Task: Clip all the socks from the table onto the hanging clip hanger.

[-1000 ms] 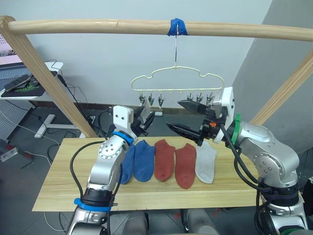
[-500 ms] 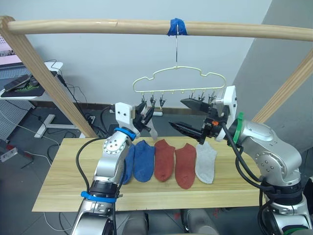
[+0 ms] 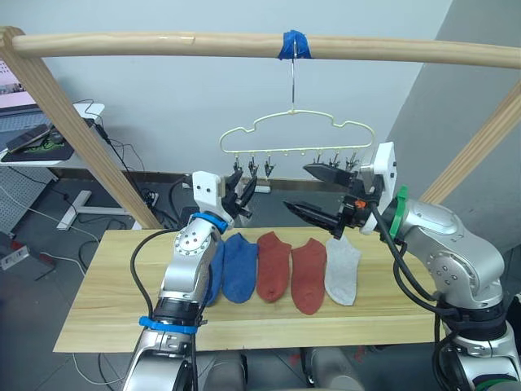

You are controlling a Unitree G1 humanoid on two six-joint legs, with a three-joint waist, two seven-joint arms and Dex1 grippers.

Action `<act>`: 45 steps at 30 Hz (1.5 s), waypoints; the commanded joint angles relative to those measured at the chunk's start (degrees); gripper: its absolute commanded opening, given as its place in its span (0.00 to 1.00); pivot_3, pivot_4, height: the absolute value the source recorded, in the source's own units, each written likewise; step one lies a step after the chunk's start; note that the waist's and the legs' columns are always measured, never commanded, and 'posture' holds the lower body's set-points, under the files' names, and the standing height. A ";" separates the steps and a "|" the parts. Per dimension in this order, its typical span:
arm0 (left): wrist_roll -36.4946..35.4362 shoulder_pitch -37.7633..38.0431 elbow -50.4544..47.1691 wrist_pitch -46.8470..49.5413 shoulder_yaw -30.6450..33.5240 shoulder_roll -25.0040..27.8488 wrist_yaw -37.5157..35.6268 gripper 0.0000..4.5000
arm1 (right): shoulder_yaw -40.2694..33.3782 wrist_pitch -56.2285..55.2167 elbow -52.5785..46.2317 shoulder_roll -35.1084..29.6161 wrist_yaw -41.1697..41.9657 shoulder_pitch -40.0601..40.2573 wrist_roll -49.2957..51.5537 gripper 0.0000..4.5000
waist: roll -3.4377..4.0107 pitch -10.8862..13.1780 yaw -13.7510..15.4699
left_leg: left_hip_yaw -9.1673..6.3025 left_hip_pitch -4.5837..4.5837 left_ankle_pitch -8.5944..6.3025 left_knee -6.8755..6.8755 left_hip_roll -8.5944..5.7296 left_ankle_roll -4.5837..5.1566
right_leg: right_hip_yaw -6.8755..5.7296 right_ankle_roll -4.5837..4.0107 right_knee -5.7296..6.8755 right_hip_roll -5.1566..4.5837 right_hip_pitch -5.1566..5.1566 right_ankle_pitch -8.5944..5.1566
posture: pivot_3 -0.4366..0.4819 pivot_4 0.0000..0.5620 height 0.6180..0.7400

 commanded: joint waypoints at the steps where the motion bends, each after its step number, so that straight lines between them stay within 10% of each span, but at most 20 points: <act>1: 0.59 -2.50 1.83 -2.87 0.74 -0.42 0.07 0.40 | -0.52 -1.41 -1.17 -0.49 0.44 -0.83 0.26 1.00 | 0.00 0.00 -0.16 | 0.00 0.00 0.00 0.00 0.00 0.00 | 0.00 0.00 0.00 0.00 0.00 0.00 | 0.29 0.24 1.00; 45: 4.67 -10.97 18.05 -14.51 1.99 -1.15 3.71 0.40 | -1.22 1.33 -3.29 -1.39 -2.62 -2.94 3.64 1.00 | 0.00 0.00 -2.53 | -0.02 -0.02 0.00 0.01 0.00 0.00 | 0.01 0.03 0.04 0.01 0.00 0.02 | 0.26 0.24 1.00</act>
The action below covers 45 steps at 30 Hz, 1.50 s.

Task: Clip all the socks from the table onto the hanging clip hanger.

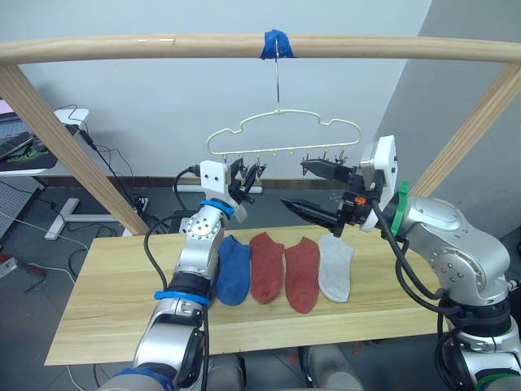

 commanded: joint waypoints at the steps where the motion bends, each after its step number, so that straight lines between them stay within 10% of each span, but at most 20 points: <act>1: 0.41 -1.50 -0.18 -1.70 0.77 0.15 0.58 0.40 | -1.18 -0.44 -1.98 -0.52 -0.20 -1.00 0.83 1.00 | 0.00 0.00 0.01 | 0.00 0.00 0.00 0.00 0.00 0.00 | 0.00 0.00 0.00 0.00 0.00 0.00 | 0.26 0.24 1.00; 10: 0.50 -1.58 0.46 -1.60 0.73 0.36 0.65 0.40 | -0.86 -1.03 -1.58 -0.54 -0.15 -0.85 0.54 1.00 | 0.00 0.00 0.00 | 0.00 0.00 0.00 0.00 0.00 0.00 | 0.00 0.00 0.01 0.00 0.00 0.00 | 0.26 0.24 1.00; 16: 0.84 -1.89 1.19 -1.55 0.83 0.74 1.07 0.07 | -0.89 -1.22 -1.47 -0.52 -0.14 -0.66 0.45 1.00 | 0.00 0.00 0.00 | 0.00 0.01 0.00 0.00 0.00 0.00 | 0.00 0.00 0.02 0.00 0.00 0.00 | 0.26 0.24 1.00; 24: 0.47 -1.87 -0.16 -0.52 0.85 0.86 0.15 0.06 | 0.18 -1.53 -0.76 -2.05 0.21 1.62 -1.87 1.00 | 0.00 0.00 0.00 | -0.01 0.00 0.00 0.01 0.00 0.00 | 0.00 0.00 0.03 0.00 0.00 0.00 | 0.27 0.25 1.00; 35: -21.94 5.56 -30.22 52.98 3.35 10.87 -13.63 0.06 | 16.64 -15.87 28.75 -8.23 -1.07 7.77 -31.04 1.00 | 0.05 0.03 -1.27 | 0.04 0.23 0.01 0.00 0.05 0.01 | 0.05 0.00 0.19 0.06 0.07 -0.01 | 0.29 0.26 1.00; 45: -27.68 4.72 -33.74 64.97 6.24 15.34 -13.76 0.06 | 18.24 -30.82 63.96 3.08 -0.23 -1.97 -39.37 1.00 | 0.00 0.05 -2.34 | 0.03 0.59 0.01 -0.01 0.05 0.01 | 0.06 -0.01 0.17 0.08 0.39 -0.01 | 0.32 0.25 1.00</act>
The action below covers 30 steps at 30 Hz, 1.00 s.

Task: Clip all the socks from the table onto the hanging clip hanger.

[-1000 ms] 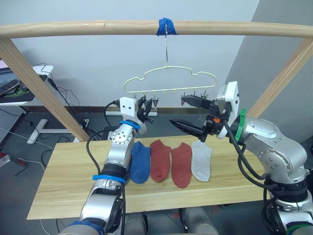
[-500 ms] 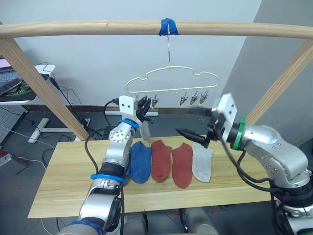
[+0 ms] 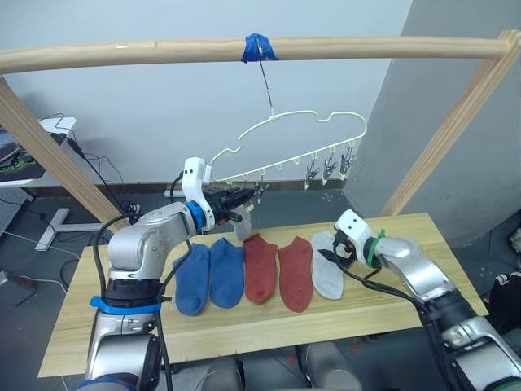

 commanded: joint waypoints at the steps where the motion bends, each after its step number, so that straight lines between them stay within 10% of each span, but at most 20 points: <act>1: -0.72 0.47 -1.54 1.66 0.17 0.14 0.46 0.06 | -0.45 -5.89 10.15 2.51 0.36 -2.78 -2.50 1.00 | 0.00 0.00 0.05 | 0.00 -0.02 0.00 0.00 0.00 0.00 | 0.00 0.00 -0.02 0.00 0.00 0.00 | 0.32 0.25 1.00; 11: -1.42 2.24 -4.63 3.52 0.62 0.81 0.95 0.06 | -4.51 -9.70 22.90 6.58 1.34 -5.60 -3.55 0.87 | 0.01 -0.01 0.68 | 0.00 0.00 0.00 -0.01 -0.02 -0.01 | 0.02 -0.01 0.03 -0.04 -0.01 0.01 | 0.36 0.24 1.00; 22: -1.74 1.88 -4.38 3.27 0.42 0.25 1.46 0.06 | -5.17 -10.69 20.99 5.55 3.09 -2.72 -5.21 0.01 | 0.03 -0.02 0.90 | 0.01 0.01 0.00 0.01 -0.02 -0.02 | 0.03 0.00 0.04 -0.04 0.01 0.01 | 0.36 0.23 1.00; 30: -7.14 0.03 -2.23 9.62 6.60 -3.59 6.72 0.06 | -7.34 -7.41 -5.36 -0.40 9.31 7.49 -1.91 0.01 | 0.06 -0.03 1.57 | 0.02 -0.03 0.00 0.01 -0.03 -0.02 | 0.05 0.01 0.00 -0.04 0.00 0.00 | 0.36 0.26 1.00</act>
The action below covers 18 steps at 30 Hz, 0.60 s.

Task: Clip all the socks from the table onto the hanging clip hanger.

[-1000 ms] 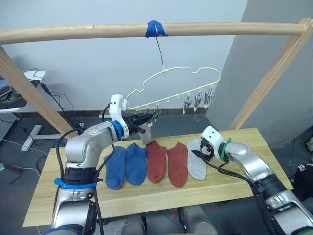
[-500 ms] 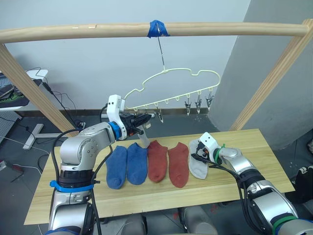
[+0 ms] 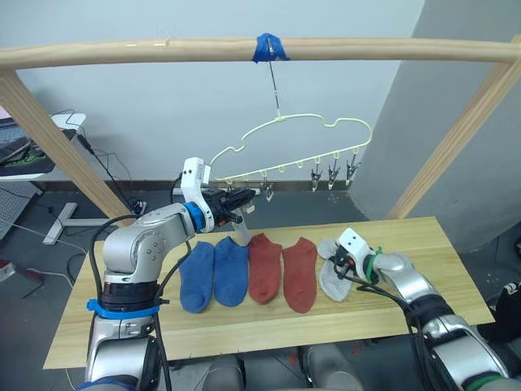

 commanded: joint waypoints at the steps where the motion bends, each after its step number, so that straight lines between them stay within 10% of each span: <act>1: -5.42 -1.48 1.66 7.12 6.29 -3.33 5.16 0.06 | -2.65 3.73 -20.23 -2.47 3.49 3.04 4.32 0.01 | 0.01 0.01 -0.01 | 0.01 -0.01 0.00 0.00 0.00 0.00 | 0.02 0.00 0.00 0.00 -0.01 0.00 | 0.36 0.26 1.00; 9: -14.81 -5.99 4.65 16.99 17.59 -9.49 14.94 0.06 | -2.81 23.95 -49.20 -0.73 2.54 4.18 12.97 0.01 | -0.01 0.03 0.21 | -0.08 0.05 0.01 0.07 0.01 -0.01 | -0.04 0.03 0.11 0.04 0.00 0.02 | 0.33 0.26 1.00; 18: -21.36 -8.97 6.45 20.20 24.54 -14.35 24.66 0.06 | 1.19 28.42 -48.97 10.24 -3.33 -2.81 13.70 0.01 | -0.02 0.03 0.89 | -0.07 -0.10 0.00 0.06 0.00 -0.01 | -0.05 0.03 -0.03 0.02 -0.07 0.02 | 0.34 0.26 1.00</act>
